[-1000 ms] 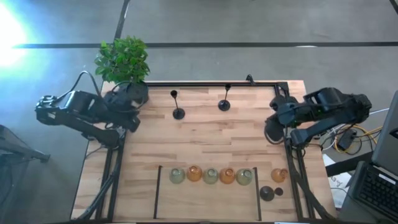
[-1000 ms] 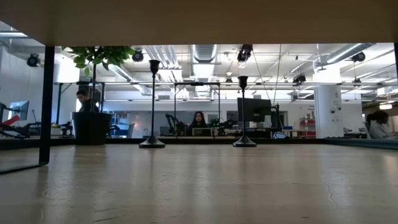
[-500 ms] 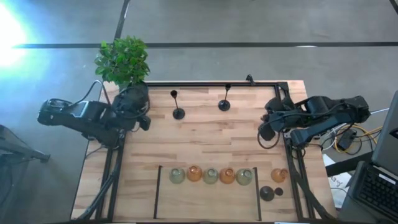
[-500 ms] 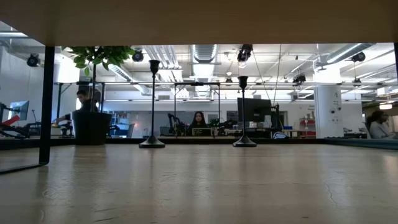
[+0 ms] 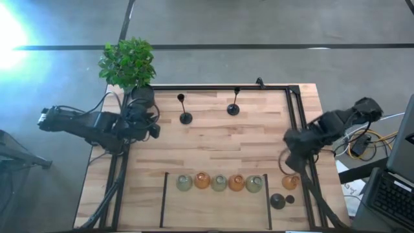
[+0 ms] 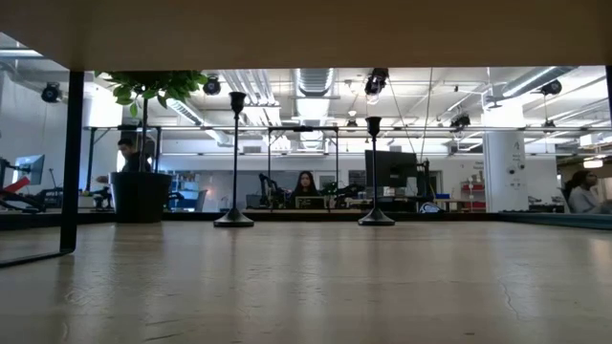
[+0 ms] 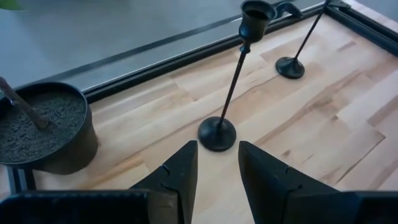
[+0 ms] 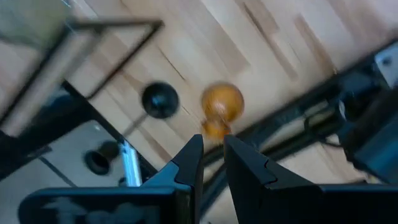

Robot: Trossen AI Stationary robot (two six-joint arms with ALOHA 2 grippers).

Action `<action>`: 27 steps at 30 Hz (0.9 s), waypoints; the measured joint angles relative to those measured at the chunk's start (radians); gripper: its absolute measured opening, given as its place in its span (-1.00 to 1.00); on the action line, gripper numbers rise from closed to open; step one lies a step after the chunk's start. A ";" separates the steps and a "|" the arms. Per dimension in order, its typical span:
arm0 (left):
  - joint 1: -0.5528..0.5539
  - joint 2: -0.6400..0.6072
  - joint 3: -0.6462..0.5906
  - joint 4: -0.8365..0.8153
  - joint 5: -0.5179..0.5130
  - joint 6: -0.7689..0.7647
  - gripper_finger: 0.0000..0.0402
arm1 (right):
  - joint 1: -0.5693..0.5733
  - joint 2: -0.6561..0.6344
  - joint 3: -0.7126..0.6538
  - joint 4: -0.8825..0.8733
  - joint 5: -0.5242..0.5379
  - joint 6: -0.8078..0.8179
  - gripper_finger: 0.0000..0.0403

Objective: Pick & Place candle stick holders
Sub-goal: Put the orange glass candle holder on the shelf

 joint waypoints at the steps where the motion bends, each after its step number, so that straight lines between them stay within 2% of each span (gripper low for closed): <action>1: 0.000 -0.004 -0.001 0.001 0.000 0.000 -0.41 | 0.036 -0.004 -0.016 -0.002 0.003 0.037 -0.72; 5: 0.007 -0.018 -0.001 0.002 -0.004 0.005 -0.40 | 0.189 -0.027 -0.068 0.013 0.050 0.255 -0.72; 9: 0.007 -0.034 -0.001 0.004 -0.030 0.007 -0.40 | 0.329 -0.049 -0.102 0.069 0.150 0.508 -0.72; 13: 0.008 -0.046 -0.001 0.009 -0.037 0.007 -0.40 | 0.436 -0.052 -0.140 0.102 0.215 0.695 -0.72; 19: 0.008 -0.052 -0.001 0.021 -0.038 0.007 -0.40 | 0.517 -0.042 -0.230 0.195 0.215 0.801 -0.72; 27: 0.008 -0.058 -0.001 0.034 -0.035 0.009 -0.40 | 0.525 -0.049 -0.342 0.325 0.209 0.838 -0.72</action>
